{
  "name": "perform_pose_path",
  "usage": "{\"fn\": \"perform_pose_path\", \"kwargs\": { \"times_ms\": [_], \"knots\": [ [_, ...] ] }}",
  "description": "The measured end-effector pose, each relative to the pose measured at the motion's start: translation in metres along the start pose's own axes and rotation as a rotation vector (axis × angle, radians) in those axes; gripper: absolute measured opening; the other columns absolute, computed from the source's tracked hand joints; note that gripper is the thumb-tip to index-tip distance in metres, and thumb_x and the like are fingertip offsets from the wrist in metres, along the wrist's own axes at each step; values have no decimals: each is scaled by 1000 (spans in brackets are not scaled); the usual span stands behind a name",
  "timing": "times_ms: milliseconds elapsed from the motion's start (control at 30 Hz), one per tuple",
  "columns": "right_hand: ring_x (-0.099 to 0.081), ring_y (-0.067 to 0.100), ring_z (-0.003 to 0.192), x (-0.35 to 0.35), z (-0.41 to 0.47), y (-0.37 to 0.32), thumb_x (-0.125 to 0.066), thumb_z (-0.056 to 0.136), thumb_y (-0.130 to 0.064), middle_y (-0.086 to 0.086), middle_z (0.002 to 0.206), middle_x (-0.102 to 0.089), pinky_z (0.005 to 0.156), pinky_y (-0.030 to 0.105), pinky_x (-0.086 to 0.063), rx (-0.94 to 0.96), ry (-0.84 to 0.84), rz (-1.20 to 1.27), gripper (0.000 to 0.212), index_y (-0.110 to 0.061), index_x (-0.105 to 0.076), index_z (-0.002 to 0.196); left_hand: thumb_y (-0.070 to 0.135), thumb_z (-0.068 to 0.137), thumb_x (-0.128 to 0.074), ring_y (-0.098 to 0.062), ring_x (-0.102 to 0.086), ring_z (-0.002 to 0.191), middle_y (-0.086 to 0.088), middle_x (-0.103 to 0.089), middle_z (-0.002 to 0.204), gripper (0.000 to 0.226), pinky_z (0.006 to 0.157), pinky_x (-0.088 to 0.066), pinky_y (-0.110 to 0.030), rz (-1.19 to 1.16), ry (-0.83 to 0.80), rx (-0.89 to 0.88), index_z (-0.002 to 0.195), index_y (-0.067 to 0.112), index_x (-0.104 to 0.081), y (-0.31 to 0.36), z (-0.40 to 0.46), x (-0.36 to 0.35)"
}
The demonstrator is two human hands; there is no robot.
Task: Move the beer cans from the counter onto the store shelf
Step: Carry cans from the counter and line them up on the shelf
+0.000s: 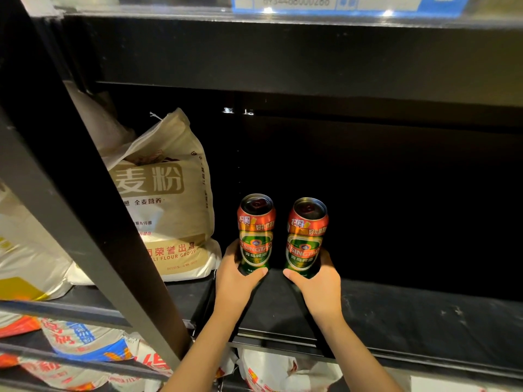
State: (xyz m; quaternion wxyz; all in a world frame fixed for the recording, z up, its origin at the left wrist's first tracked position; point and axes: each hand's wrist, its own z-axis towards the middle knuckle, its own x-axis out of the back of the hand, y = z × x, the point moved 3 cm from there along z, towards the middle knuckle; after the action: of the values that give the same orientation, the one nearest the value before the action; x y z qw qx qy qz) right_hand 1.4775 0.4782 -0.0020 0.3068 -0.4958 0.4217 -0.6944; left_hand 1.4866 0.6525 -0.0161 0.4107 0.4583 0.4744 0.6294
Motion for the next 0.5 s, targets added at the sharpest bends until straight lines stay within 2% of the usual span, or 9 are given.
{"fn": "perform_pose_path", "kwargs": {
  "times_ms": [167, 267, 367, 433, 500],
  "knots": [
    [-62, 21, 102, -3, 2, 2, -85, 65, -25, 7, 113, -64, 83, 26, -49, 2, -1, -25, 68, -10, -51, 122, 6, 69, -79, -9, -55, 114, 7, -58, 120, 73, 99, -45, -33, 29, -31, -15, 129, 26, -43, -2, 0, 0],
    [-62, 22, 104, -5, 2, 3, -85, 66, -27, 8, 115, -64, 83, 26, -48, 8, -7, -44, 69, -9, -50, 123, 4, 70, -77, -6, -51, 115, 9, -52, 124, 79, 95, -41, -20, 22, -36, -17, 133, 26, -35, 0, 0, -1],
    [-61, 23, 105, -6, 2, 3, -84, 66, -28, 9, 116, -63, 84, 26, -48, 14, -16, -66, 71, -9, -49, 125, 6, 73, -76, -5, -50, 113, 8, -52, 123, 76, 86, -38, -8, 52, -49, -20, 134, 21, -35, 1, 0, -2],
    [-61, 22, 105, -6, 2, 2, -85, 65, -29, 8, 117, -63, 85, 27, -48, 24, -19, -67, 71, -9, -49, 124, 8, 72, -77, -7, -51, 115, 6, -53, 125, 73, 91, -42, -14, 65, -48, -31, 132, 22, -37, -1, 1, -2],
    [-61, 22, 106, -8, 2, 2, -85, 65, -29, 8, 117, -63, 85, 26, -48, 33, -39, -64, 70, -9, -50, 122, 11, 69, -79, -12, -52, 118, 2, -54, 126, 73, 99, -45, -31, 85, -26, -44, 130, 23, -41, -4, 2, -1]
  ]
}}
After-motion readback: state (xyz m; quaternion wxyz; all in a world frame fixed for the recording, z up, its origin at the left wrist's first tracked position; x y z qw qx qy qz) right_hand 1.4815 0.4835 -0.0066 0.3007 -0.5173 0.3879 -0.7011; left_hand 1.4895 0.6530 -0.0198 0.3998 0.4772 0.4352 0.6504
